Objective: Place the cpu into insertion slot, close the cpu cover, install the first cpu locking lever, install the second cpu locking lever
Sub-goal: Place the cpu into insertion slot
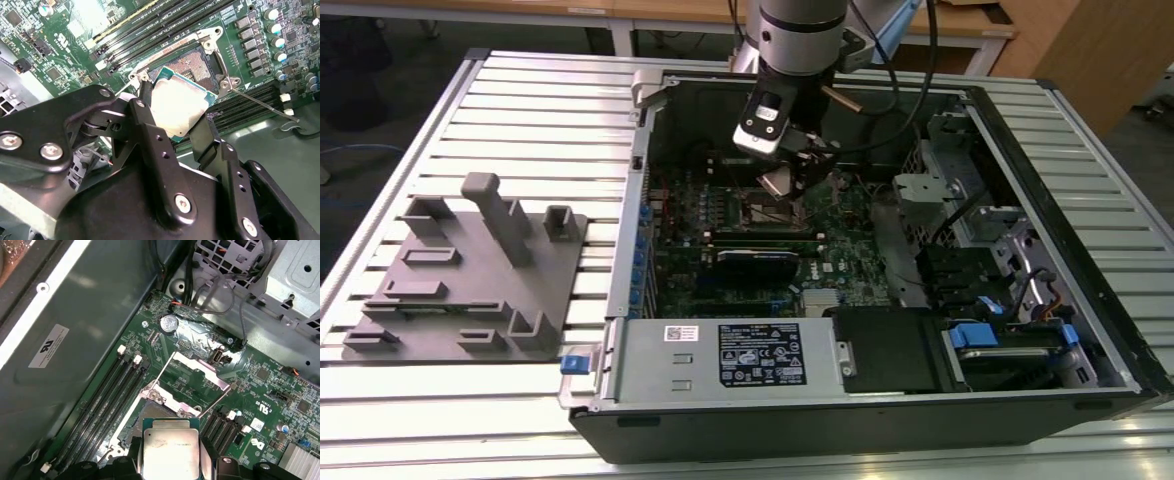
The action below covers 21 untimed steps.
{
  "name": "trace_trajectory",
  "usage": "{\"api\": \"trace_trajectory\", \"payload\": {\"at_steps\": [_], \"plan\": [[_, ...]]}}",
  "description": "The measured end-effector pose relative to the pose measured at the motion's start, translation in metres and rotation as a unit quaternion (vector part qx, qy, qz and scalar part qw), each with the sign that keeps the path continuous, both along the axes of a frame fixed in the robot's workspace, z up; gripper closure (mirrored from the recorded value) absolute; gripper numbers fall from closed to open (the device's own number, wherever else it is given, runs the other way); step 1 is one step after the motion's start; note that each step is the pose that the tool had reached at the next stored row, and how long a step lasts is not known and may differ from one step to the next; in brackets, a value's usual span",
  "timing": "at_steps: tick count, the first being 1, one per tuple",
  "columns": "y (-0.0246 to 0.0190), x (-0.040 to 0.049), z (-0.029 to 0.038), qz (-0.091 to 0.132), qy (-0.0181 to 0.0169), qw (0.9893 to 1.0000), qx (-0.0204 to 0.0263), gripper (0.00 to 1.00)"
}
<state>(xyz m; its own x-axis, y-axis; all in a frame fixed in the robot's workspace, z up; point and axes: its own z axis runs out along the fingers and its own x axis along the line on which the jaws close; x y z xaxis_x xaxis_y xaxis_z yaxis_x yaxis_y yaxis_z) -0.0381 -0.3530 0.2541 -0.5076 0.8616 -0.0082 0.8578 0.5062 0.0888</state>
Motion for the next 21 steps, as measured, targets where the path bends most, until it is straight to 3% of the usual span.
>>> {"api": "trace_trajectory", "payload": {"at_steps": [6, 12, 21], "plan": [[0.0, 0.0, -0.0001, -0.006, 0.0, 1.0, 0.0, 0.46], [0.0, 0.0, -0.0003, -0.032, 0.0, 0.9995, 0.0, 0.46], [0.0, 0.0, -0.0004, -0.037, 0.0, 0.9993, 0.0, 0.46]]}}
